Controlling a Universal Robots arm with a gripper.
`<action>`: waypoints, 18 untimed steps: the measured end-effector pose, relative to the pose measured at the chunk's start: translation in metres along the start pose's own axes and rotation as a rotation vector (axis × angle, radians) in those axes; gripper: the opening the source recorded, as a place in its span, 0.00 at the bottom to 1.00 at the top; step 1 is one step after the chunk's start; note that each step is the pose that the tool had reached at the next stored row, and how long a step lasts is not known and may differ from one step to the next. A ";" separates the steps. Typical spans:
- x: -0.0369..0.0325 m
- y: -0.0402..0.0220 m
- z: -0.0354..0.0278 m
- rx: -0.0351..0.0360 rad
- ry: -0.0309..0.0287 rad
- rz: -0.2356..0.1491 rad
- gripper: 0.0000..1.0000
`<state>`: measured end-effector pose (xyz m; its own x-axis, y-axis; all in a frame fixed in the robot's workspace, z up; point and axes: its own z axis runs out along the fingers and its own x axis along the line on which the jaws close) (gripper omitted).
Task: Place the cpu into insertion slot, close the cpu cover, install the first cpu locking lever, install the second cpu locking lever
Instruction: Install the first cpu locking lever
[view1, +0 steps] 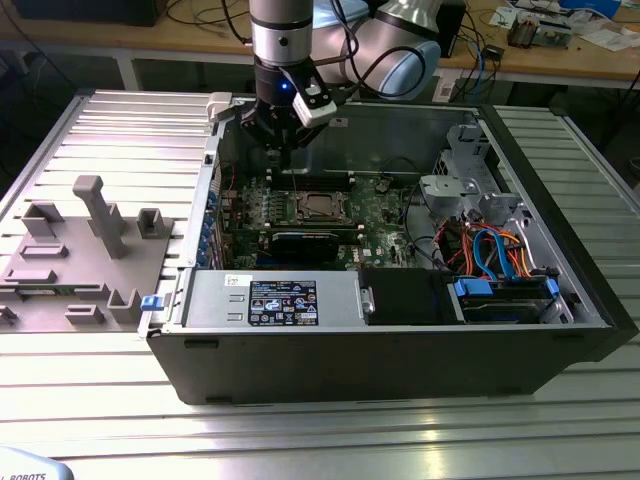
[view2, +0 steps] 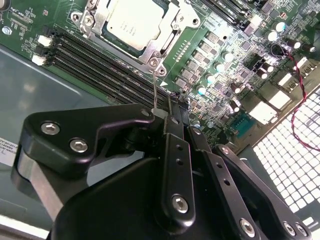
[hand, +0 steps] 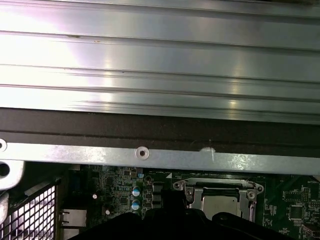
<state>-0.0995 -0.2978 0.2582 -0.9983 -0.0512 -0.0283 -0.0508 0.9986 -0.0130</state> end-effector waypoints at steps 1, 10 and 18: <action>0.0000 0.0000 0.0001 0.0000 -0.0001 0.000 0.11; 0.0000 0.0000 0.0013 0.0003 0.0000 0.000 0.11; 0.0001 0.0001 0.0045 0.0003 -0.0001 0.000 0.11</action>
<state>-0.0995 -0.2978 0.2537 -0.9983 -0.0512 -0.0284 -0.0508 0.9986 -0.0133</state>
